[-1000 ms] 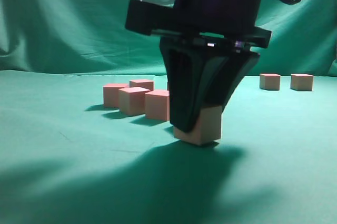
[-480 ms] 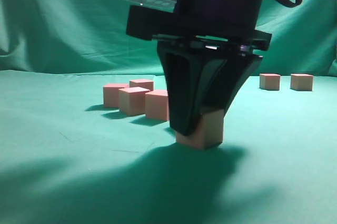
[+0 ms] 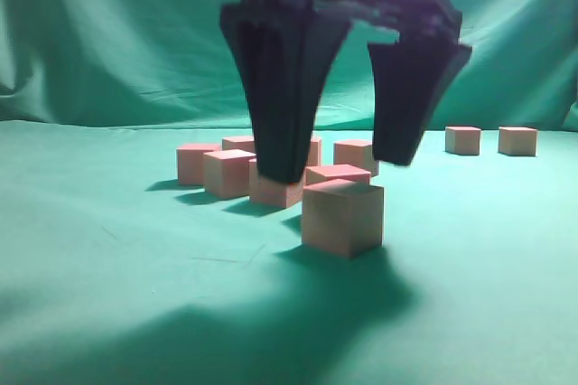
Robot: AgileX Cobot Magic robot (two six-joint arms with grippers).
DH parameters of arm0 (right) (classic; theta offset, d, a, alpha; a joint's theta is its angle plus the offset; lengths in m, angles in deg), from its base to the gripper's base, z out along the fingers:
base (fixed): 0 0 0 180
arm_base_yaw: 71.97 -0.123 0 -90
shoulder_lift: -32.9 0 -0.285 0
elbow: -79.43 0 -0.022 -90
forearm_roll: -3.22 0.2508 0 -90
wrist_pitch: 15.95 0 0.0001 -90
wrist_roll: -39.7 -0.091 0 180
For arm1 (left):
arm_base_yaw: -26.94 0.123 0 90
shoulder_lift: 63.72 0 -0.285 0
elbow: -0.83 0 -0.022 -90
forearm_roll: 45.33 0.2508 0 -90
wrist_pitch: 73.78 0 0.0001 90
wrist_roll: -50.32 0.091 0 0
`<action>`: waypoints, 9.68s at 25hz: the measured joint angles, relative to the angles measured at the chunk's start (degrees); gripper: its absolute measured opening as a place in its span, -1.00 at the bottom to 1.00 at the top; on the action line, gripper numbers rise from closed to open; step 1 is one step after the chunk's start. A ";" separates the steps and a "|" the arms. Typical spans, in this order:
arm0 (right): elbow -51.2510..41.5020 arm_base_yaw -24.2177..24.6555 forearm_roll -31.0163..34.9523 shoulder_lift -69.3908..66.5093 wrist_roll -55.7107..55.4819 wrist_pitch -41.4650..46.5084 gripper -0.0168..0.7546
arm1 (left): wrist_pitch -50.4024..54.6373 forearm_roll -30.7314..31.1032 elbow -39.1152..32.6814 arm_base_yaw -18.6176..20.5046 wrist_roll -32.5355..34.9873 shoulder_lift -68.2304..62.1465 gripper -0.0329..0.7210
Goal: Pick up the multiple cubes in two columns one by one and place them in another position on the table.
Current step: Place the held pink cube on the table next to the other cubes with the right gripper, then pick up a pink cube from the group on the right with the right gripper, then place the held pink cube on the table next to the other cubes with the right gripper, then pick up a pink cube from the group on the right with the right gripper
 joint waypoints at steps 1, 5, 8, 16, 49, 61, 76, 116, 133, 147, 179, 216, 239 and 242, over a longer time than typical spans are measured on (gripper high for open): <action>1.62 0.00 0.00 0.00 0.00 2.48 0.71 | 0.00 0.00 0.00 0.00 0.00 0.00 -0.91; 8.78 0.00 -2.12 0.00 0.00 11.80 0.66 | 0.00 0.00 0.00 0.00 0.00 0.00 -0.91; 14.10 0.00 -7.72 0.00 -0.14 15.87 0.66 | 0.00 0.00 0.00 0.00 0.00 0.00 -0.91; 22.67 8.16 -27.52 0.00 -13.28 16.61 0.66 | 0.00 0.00 0.00 0.00 0.00 0.00 -0.91; 44.59 32.90 -14.40 -29.03 -15.60 -1.79 0.40 | 0.00 0.00 0.00 0.00 0.00 0.00 -0.91; 44.81 35.21 -14.05 -31.66 -15.61 -3.78 0.40 | 0.00 0.00 0.00 0.00 0.00 0.00 -0.91; 49.71 35.00 -12.13 -31.89 -15.50 0.54 -0.28 | 0.00 0.00 0.00 0.00 0.00 0.00 -0.91; 9.45 -0.75 -3.85 8.57 -7.84 11.30 -0.28 | 0.00 0.00 0.00 0.00 0.00 0.00 -0.91; 8.09 -9.02 1.24 -2.92 11.91 3.42 -0.28 | 0.00 0.00 0.00 0.00 0.00 0.00 -0.91; 8.09 -9.02 -3.17 -8.00 13.46 -3.57 -0.28 | 0.00 0.00 0.00 0.00 0.00 0.00 -0.91; 25.28 -9.02 -4.38 -10.75 13.46 10.80 0.72 | 0.00 0.00 0.00 0.00 0.00 0.00 -0.91; 44.94 41.40 -11.48 -26.03 -11.29 4.63 0.47 | 0.00 0.00 0.00 0.00 0.00 0.00 -0.91; 44.94 41.40 -11.37 -31.46 -10.48 0.27 -0.32 | 0.00 0.00 0.00 0.00 0.00 0.00 -0.91; 44.94 41.40 -11.37 -31.36 -10.48 0.62 -0.29 | 0.00 0.00 0.00 0.00 0.00 0.00 -0.91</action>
